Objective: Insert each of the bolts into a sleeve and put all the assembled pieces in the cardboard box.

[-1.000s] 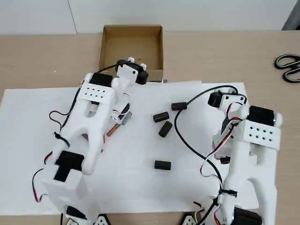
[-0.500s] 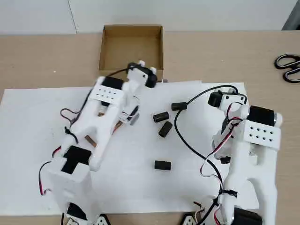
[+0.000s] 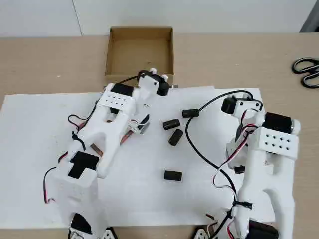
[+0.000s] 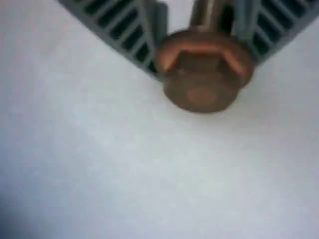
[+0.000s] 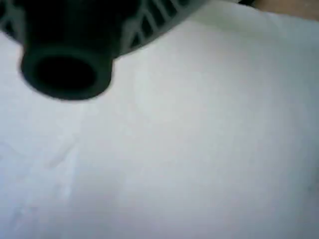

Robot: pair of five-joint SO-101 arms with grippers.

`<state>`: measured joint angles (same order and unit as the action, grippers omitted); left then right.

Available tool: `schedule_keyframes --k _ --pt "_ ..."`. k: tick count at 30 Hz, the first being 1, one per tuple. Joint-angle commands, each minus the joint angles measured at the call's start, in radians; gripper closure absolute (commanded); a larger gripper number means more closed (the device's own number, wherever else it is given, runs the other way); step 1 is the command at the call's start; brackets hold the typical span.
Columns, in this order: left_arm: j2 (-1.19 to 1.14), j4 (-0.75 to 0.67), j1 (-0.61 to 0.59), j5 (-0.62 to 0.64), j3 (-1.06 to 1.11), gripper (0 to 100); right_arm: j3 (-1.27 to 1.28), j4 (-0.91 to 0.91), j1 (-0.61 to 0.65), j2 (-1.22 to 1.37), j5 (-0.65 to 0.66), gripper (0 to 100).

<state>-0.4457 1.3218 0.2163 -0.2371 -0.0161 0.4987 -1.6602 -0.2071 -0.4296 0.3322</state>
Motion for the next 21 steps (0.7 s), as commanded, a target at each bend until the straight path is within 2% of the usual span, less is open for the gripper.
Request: schedule_keyframes --k 1,9,13,19,21 --pt "-0.029 -0.028 -0.029 0.003 -0.024 99 -0.006 0.008 -0.004 -0.03 0.009 99.5" --pt "0.089 0.046 -0.028 0.012 -0.058 99 -0.064 -0.002 -0.001 -0.039 -0.034 99.5" --pt "0.201 0.13 -0.035 0.064 -0.114 99 -0.132 -0.018 -0.001 -0.041 -0.112 99.5" --pt "0.359 0.298 -0.035 0.207 -0.18 99 -0.207 -0.016 -0.001 -0.177 -0.114 99.5" --pt "0.411 0.362 -0.031 0.219 -0.186 99 -0.207 -0.015 0.01 -0.262 -0.11 99.5"
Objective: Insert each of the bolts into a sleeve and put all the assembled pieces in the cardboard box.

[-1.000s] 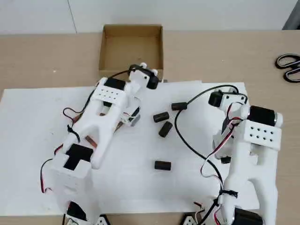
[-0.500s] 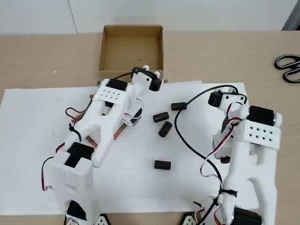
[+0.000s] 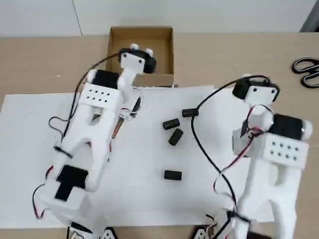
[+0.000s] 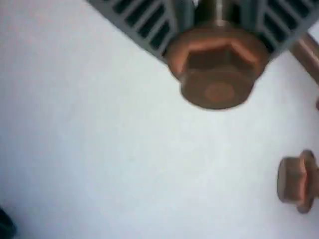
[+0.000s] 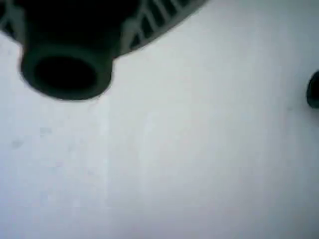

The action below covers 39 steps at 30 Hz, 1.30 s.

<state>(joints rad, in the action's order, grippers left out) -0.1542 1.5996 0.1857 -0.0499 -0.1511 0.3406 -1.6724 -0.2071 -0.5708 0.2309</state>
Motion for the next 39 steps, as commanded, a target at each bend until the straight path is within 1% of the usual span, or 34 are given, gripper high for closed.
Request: schedule_keyframes --k 1,5,12,16,20,22,25,29,33,36,39 --pt "0.149 0.11 0.002 0.028 -0.051 99 -0.044 -0.004 0.024 -0.163 -0.008 99.5" --pt "0.279 0.137 0.002 0.032 -0.05 99 0.009 -0.001 0.073 -0.325 0.012 99.5" --pt "0.509 0.109 -0.005 0.046 -0.048 99 0.167 0.035 0.162 -0.529 0.009 99.5" --pt "0.594 0.115 -0.006 0.184 -0.033 99 0.259 0.119 0.194 -0.621 0.0 99.5" --pt "0.681 0.11 -0.006 0.282 0.071 99 0.371 0.225 0.246 -0.711 -0.101 99.5" --pt "0.733 0.104 -0.006 0.31 0.157 99 0.437 0.271 0.292 -0.756 -0.14 99.5" --pt "0.838 0.044 -0.006 0.342 0.325 99 0.539 0.323 0.386 -0.823 -0.161 99.5" --pt "1.036 -0.101 -0.006 0.347 0.588 100 0.674 0.39 0.518 -0.923 -0.161 99.5" --pt "1.275 -0.27 -0.006 0.35 0.851 100 0.799 0.469 0.622 -1.024 -0.186 99.5" --pt "1.448 -0.359 -0.006 0.354 1.026 100 0.881 0.529 0.694 -1.096 -0.195 99.5" --pt "1.608 -0.42 -0.006 0.42 1.173 100 0.962 0.582 0.76 -1.168 -0.195 99.5"
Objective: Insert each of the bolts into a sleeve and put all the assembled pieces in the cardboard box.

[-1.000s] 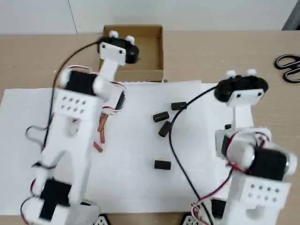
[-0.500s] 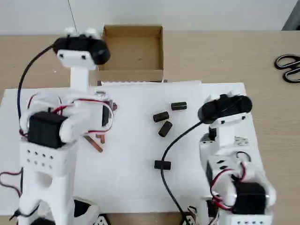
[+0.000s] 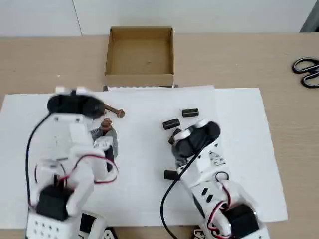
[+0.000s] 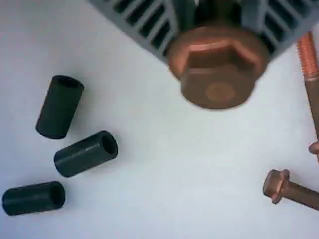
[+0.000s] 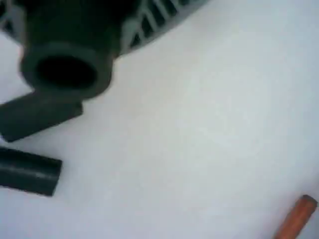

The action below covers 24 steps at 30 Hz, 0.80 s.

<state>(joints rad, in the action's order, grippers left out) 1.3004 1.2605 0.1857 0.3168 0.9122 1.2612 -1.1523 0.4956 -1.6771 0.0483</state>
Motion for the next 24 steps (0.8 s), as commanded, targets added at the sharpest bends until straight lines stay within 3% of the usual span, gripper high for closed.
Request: schedule_keyframes --k 1,9,18,24 --pt "0.204 -0.1 -0.006 0.087 0.151 100 0.066 0.079 0.079 -0.084 -0.012 99.5" --pt "0.529 -0.219 -0.003 0.307 0.317 99 0.181 0.186 0.226 -0.134 -0.008 99.5" --pt "0.511 -0.245 0.0 0.537 0.329 99 0.226 0.254 0.334 -0.134 -0.006 99.5" --pt "0.516 -0.307 0.003 0.565 0.371 99 0.219 0.259 0.392 -0.134 -0.006 99.5"
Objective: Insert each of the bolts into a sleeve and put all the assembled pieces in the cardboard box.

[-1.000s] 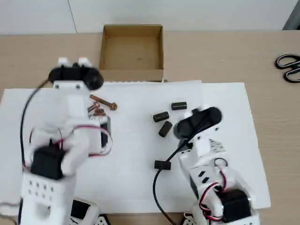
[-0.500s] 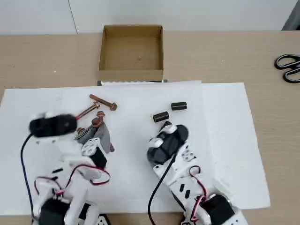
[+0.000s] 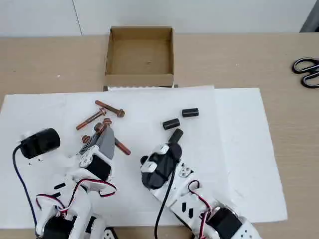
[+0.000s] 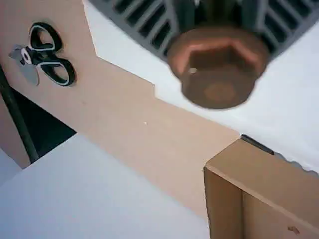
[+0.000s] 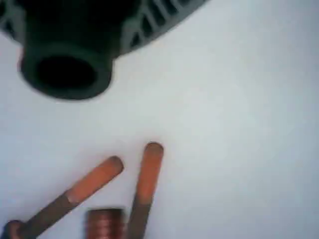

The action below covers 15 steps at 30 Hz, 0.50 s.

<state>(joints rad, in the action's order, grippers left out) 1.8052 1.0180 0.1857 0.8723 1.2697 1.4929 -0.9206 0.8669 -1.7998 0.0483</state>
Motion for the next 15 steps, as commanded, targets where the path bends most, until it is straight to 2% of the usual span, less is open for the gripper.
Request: schedule_keyframes --k 1,7,11,15 --pt "0.011 -0.084 0.003 0.009 0.024 99 -0.012 0.027 0.021 -0.012 -0.006 99.5" --pt "0.011 -0.167 0.064 -0.006 0.062 99 -0.008 0.018 0.018 -0.008 -0.006 99.5" --pt "0.011 -0.169 0.149 -0.098 0.084 99 -0.008 0.007 0.018 -0.002 -0.008 99.5" --pt "0.011 -0.173 0.181 -0.149 0.091 99 -0.006 -0.033 0.016 -0.007 -0.009 99.5"
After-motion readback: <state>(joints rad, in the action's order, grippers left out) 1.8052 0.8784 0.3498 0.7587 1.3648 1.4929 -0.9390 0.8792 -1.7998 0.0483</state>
